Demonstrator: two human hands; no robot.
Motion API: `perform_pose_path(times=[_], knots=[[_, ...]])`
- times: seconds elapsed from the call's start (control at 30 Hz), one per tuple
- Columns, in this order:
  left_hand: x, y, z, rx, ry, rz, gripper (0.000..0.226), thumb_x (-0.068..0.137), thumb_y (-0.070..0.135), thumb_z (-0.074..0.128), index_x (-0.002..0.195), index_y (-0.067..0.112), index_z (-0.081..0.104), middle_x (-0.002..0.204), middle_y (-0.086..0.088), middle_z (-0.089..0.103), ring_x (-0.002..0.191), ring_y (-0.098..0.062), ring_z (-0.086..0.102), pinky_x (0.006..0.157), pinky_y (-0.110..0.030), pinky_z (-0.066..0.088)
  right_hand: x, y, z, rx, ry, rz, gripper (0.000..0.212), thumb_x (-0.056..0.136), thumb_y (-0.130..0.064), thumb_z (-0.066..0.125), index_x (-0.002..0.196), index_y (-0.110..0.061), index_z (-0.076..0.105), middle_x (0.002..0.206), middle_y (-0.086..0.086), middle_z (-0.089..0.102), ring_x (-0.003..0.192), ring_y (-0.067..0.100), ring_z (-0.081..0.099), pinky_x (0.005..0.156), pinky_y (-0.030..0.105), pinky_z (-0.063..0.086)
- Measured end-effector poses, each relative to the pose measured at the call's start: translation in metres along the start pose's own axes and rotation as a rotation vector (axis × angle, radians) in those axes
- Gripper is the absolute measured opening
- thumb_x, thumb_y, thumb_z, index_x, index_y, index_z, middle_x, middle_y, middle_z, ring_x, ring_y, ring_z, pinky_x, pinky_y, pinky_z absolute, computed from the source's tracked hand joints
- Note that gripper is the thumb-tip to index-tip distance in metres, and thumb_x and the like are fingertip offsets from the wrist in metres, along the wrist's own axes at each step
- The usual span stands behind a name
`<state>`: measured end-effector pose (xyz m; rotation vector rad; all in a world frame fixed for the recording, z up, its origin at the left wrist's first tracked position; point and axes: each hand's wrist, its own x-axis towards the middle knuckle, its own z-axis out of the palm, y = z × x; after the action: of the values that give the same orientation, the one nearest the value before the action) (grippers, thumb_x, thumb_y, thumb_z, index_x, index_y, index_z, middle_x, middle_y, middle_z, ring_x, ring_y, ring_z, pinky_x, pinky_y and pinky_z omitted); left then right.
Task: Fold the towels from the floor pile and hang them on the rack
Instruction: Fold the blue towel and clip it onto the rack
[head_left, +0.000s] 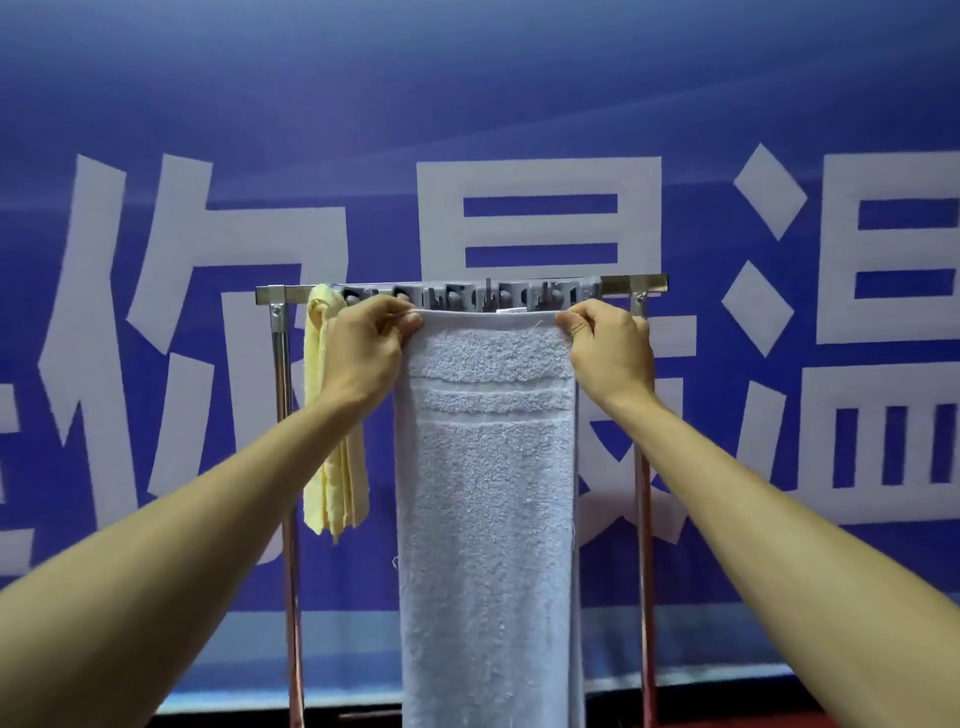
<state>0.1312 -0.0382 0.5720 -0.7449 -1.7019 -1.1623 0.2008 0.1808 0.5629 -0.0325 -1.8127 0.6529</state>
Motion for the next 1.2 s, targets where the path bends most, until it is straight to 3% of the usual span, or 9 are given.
perform_pose_path(times=[0.2, 0.33, 0.47, 0.6, 0.73, 0.8, 0.93, 1.03, 1.2], knots=[[-0.021, -0.019, -0.003, 0.026, -0.108, -0.112, 0.017, 0.089, 0.018, 0.065, 0.100, 0.008, 0.072, 0.086, 0.002, 0.067, 0.072, -0.004, 0.057, 0.062, -0.006, 0.043, -0.015, 0.013, 0.012, 0.055, -0.206, 0.074, 0.023, 0.095, -0.026, 0.056, 0.082, -0.011, 0.068, 0.078, 0.001, 0.067, 0.075, 0.015, 0.058, 0.065, 0.023, 0.038], [-0.056, -0.048, 0.007, 0.018, -0.207, -0.211, 0.014, 0.088, 0.020, 0.066, 0.094, 0.010, 0.073, 0.086, -0.002, 0.071, 0.073, -0.008, 0.059, 0.069, -0.025, 0.050, -0.046, 0.041, 0.025, 0.124, -0.363, 0.196, 0.023, 0.093, -0.029, 0.060, 0.082, -0.011, 0.070, 0.081, 0.001, 0.071, 0.077, 0.018, 0.065, 0.073, 0.036, 0.054], [-0.109, -0.092, 0.028, -0.029, -0.297, -0.371, 0.011, 0.088, 0.024, 0.065, 0.082, 0.019, 0.072, 0.074, 0.007, 0.068, 0.068, -0.009, 0.058, 0.072, -0.038, 0.053, -0.091, 0.078, 0.045, 0.216, -0.452, 0.389, 0.027, 0.091, -0.027, 0.063, 0.083, -0.002, 0.071, 0.070, 0.002, 0.065, 0.063, 0.013, 0.058, 0.057, 0.023, 0.050], [-0.180, -0.125, 0.048, -0.136, -0.350, -0.611, 0.018, 0.088, 0.018, 0.065, 0.071, 0.023, 0.068, 0.057, 0.016, 0.062, 0.056, -0.005, 0.050, 0.054, -0.027, 0.049, -0.156, 0.122, 0.066, 0.419, -0.525, 0.626, 0.026, 0.091, -0.022, 0.064, 0.079, 0.001, 0.069, 0.064, 0.004, 0.059, 0.058, 0.012, 0.052, 0.050, 0.024, 0.053], [-0.242, -0.145, 0.061, -0.234, -0.373, -0.816, 0.015, 0.092, 0.013, 0.061, 0.078, 0.012, 0.067, 0.063, 0.004, 0.061, 0.050, 0.002, 0.054, 0.046, -0.014, 0.046, -0.212, 0.155, 0.085, 0.446, -0.577, 0.751, 0.022, 0.090, -0.021, 0.065, 0.077, -0.004, 0.071, 0.064, 0.003, 0.062, 0.055, 0.009, 0.055, 0.049, 0.022, 0.052], [-0.266, -0.152, 0.064, -0.269, -0.369, -0.882, 0.015, 0.093, 0.012, 0.059, 0.080, 0.010, 0.067, 0.063, 0.006, 0.063, 0.050, 0.007, 0.055, 0.047, -0.011, 0.046, -0.233, 0.165, 0.093, 0.475, -0.601, 0.821, 0.023, 0.090, -0.021, 0.065, 0.079, -0.003, 0.072, 0.067, 0.003, 0.066, 0.060, 0.012, 0.059, 0.053, 0.025, 0.054], [-0.289, -0.157, 0.069, -0.378, -0.373, -1.030, 0.017, 0.093, 0.016, 0.059, 0.080, 0.014, 0.070, 0.076, 0.001, 0.068, 0.069, -0.009, 0.061, 0.063, -0.022, 0.050, -0.246, 0.168, 0.103, 0.514, -0.623, 0.893, 0.027, 0.091, -0.022, 0.064, 0.084, 0.004, 0.070, 0.072, 0.006, 0.067, 0.064, 0.014, 0.062, 0.059, 0.030, 0.058], [-0.278, -0.154, 0.067, -0.502, -0.324, -1.111, 0.015, 0.093, 0.020, 0.060, 0.082, 0.014, 0.069, 0.073, 0.004, 0.067, 0.064, -0.007, 0.061, 0.057, -0.019, 0.050, -0.241, 0.163, 0.104, 0.593, -0.591, 0.956, 0.025, 0.091, -0.023, 0.063, 0.089, 0.000, 0.071, 0.070, 0.002, 0.069, 0.058, 0.009, 0.064, 0.059, 0.027, 0.057], [-0.279, -0.145, 0.057, -0.657, -0.264, -1.319, 0.018, 0.087, 0.021, 0.067, 0.093, 0.004, 0.069, 0.071, -0.003, 0.067, 0.062, -0.012, 0.061, 0.058, -0.023, 0.054, -0.249, 0.157, 0.100, 0.678, -0.611, 1.064, 0.026, 0.090, -0.023, 0.065, 0.097, 0.002, 0.069, 0.083, 0.010, 0.071, 0.071, 0.018, 0.067, 0.068, 0.033, 0.059]])
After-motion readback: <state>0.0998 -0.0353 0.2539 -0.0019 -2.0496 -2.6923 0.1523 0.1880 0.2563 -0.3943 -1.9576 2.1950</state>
